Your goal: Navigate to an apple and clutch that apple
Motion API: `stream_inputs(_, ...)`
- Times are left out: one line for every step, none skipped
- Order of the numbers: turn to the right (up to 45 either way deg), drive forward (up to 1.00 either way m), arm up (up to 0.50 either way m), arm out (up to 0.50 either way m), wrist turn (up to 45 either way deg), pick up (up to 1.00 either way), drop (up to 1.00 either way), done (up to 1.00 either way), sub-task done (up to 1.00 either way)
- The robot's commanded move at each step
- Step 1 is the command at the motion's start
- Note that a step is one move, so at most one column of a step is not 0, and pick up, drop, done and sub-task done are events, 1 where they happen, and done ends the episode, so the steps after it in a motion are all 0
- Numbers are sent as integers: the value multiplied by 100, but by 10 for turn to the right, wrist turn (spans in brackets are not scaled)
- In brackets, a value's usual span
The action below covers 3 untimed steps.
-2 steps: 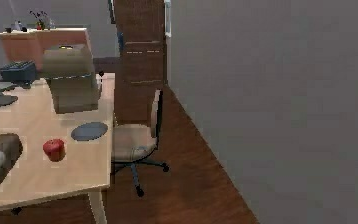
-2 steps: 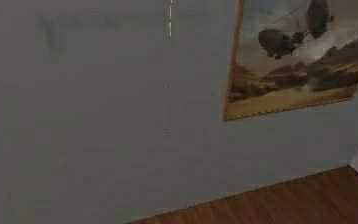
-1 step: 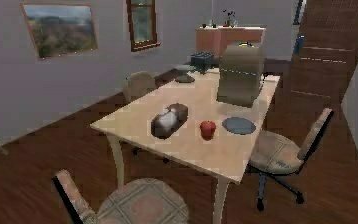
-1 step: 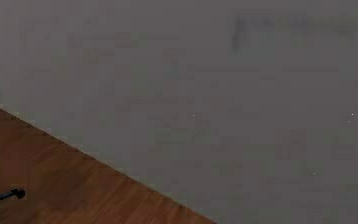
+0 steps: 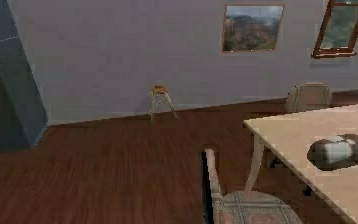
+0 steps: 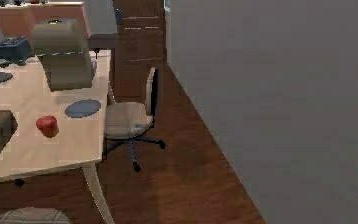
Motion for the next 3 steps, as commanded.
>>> stream_inputs(-300,0,0,0,0,0,0,0,0)
stream_inputs(450,0,0,0,0,0,0,0,0)
stream_inputs(450,0,0,0,0,0,0,0,0)
